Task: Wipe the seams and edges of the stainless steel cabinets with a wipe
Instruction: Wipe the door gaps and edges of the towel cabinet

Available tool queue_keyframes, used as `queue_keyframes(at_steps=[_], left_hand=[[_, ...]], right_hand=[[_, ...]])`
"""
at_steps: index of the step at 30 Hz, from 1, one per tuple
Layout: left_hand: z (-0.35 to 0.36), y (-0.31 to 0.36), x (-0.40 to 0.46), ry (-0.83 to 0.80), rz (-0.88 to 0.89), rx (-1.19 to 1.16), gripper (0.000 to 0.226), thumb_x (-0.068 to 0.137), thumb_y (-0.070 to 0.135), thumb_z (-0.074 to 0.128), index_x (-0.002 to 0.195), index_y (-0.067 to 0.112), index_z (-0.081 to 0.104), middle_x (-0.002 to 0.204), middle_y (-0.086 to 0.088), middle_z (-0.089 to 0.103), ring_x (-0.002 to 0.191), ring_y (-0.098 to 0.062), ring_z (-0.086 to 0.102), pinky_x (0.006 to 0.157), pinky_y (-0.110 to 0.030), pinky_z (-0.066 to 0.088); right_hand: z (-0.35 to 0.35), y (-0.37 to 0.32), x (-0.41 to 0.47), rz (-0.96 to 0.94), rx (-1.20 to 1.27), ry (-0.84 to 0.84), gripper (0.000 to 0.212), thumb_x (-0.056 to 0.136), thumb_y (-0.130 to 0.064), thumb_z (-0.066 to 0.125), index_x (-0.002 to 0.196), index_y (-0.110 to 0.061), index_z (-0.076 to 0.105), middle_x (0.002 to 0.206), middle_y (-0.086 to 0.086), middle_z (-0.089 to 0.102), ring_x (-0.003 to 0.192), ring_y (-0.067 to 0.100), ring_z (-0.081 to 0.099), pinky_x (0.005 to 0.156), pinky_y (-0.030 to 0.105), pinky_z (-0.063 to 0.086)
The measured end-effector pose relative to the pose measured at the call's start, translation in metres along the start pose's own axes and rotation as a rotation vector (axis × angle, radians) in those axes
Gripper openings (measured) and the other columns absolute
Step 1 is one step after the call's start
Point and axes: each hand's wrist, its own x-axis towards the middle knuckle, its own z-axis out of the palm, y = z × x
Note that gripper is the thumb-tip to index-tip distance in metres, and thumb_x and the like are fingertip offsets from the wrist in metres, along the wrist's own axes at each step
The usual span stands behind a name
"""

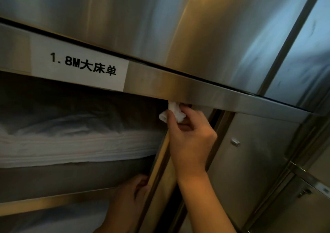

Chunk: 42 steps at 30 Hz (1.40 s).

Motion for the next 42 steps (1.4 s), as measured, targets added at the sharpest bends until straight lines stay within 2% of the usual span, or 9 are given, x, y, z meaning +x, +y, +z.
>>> queue_keyframes(at_steps=[3, 7, 14, 19, 22, 27, 32, 37, 42], left_hand=[[-0.001, -0.002, 0.002, -0.016, 0.003, -0.006, 0.027, 0.084, 0.057, 0.056, 0.1, 0.042, 0.071, 0.096, 0.031, 0.073, 0.09, 0.009, 0.07, 0.086, -0.027, 0.055], [-0.004, 0.004, 0.001, -0.008, 0.039, 0.036, 0.035, 0.088, 0.039, 0.065, 0.108, 0.067, 0.057, 0.096, 0.037, 0.07, 0.088, 0.012, 0.068, 0.078, -0.008, 0.048], [-0.006, -0.003, -0.001, -0.091, -0.01, -0.122, 0.054, 0.086, 0.017, 0.065, 0.104, 0.068, 0.064, 0.1, 0.027, 0.075, 0.096, 0.001, 0.072, 0.091, -0.023, 0.056], [-0.017, -0.005, 0.003, -0.109, -0.014, -0.235, 0.067, 0.087, -0.009, 0.057, 0.114, 0.05, 0.073, 0.117, 0.018, 0.075, 0.115, -0.005, 0.069, 0.102, -0.022, 0.052], [-0.023, -0.011, 0.011, -0.074, -0.081, -0.38, 0.062, 0.092, -0.021, 0.052, 0.13, 0.028, 0.064, 0.126, 0.008, 0.074, 0.124, -0.013, 0.066, 0.105, -0.025, 0.051], [-0.021, -0.004, 0.008, -0.072, -0.111, -0.361, 0.024, 0.104, 0.031, 0.059, 0.126, 0.035, 0.067, 0.117, 0.014, 0.075, 0.111, -0.005, 0.07, 0.09, -0.019, 0.053], [-0.019, 0.006, 0.011, -0.125, -0.122, -0.373, 0.036, 0.1, 0.041, 0.051, 0.127, 0.028, 0.071, 0.118, 0.009, 0.077, 0.114, -0.01, 0.07, 0.098, -0.028, 0.054], [-0.01, 0.01, 0.016, -0.11, -0.155, -0.434, 0.037, 0.099, 0.052, 0.06, 0.109, 0.02, 0.078, 0.105, -0.001, 0.08, 0.101, -0.011, 0.073, 0.092, -0.029, 0.053], [-0.002, 0.004, 0.014, -0.088, -0.126, -0.33, 0.037, 0.095, 0.066, 0.056, 0.099, 0.037, 0.08, 0.1, 0.0, 0.08, 0.096, -0.009, 0.073, 0.094, -0.035, 0.053]], right_hand=[[0.008, 0.001, 0.006, -0.034, -0.056, 0.035, 0.005, 0.087, -0.019, 0.083, 0.089, -0.016, 0.079, 0.08, -0.004, 0.071, 0.072, 0.004, 0.067, 0.065, 0.022, 0.054], [0.015, 0.008, 0.007, 0.018, 0.003, 0.042, 0.014, 0.087, -0.023, 0.08, 0.078, -0.015, 0.075, 0.073, -0.003, 0.07, 0.067, 0.01, 0.067, 0.061, 0.035, 0.054], [0.02, 0.033, -0.059, 0.217, 0.075, -0.035, 0.031, 0.081, -0.013, 0.086, 0.069, -0.024, 0.059, 0.07, -0.009, 0.06, 0.065, 0.008, 0.061, 0.062, 0.02, 0.047], [0.023, 0.071, -0.152, 0.282, -0.029, -0.119, 0.035, 0.071, -0.013, 0.09, 0.07, -0.028, 0.058, 0.069, -0.008, 0.061, 0.063, 0.003, 0.057, 0.063, 0.015, 0.047], [0.026, 0.088, -0.194, 0.345, -0.019, -0.152, 0.029, 0.074, -0.011, 0.087, 0.072, -0.023, 0.061, 0.075, -0.006, 0.067, 0.071, 0.008, 0.067, 0.066, 0.029, 0.057], [0.024, 0.092, -0.226, 0.417, -0.015, -0.23, 0.015, 0.082, -0.024, 0.079, 0.075, -0.016, 0.068, 0.081, -0.005, 0.07, 0.078, 0.006, 0.069, 0.071, 0.032, 0.059], [0.006, 0.086, -0.226, 0.518, -0.069, -0.457, 0.016, 0.085, -0.015, 0.081, 0.091, -0.029, 0.076, 0.088, -0.025, 0.066, 0.09, 0.001, 0.069, 0.084, 0.033, 0.06], [-0.035, 0.065, -0.147, 0.13, -0.1, -0.186, 0.023, 0.076, -0.002, 0.075, 0.094, -0.016, 0.081, 0.106, -0.001, 0.069, 0.091, 0.007, 0.068, 0.082, 0.014, 0.054], [-0.042, 0.044, -0.031, -0.181, -0.182, -0.044, 0.025, 0.09, 0.006, 0.074, 0.113, -0.004, 0.077, 0.116, 0.018, 0.062, 0.1, 0.02, 0.064, 0.083, 0.029, 0.059]])
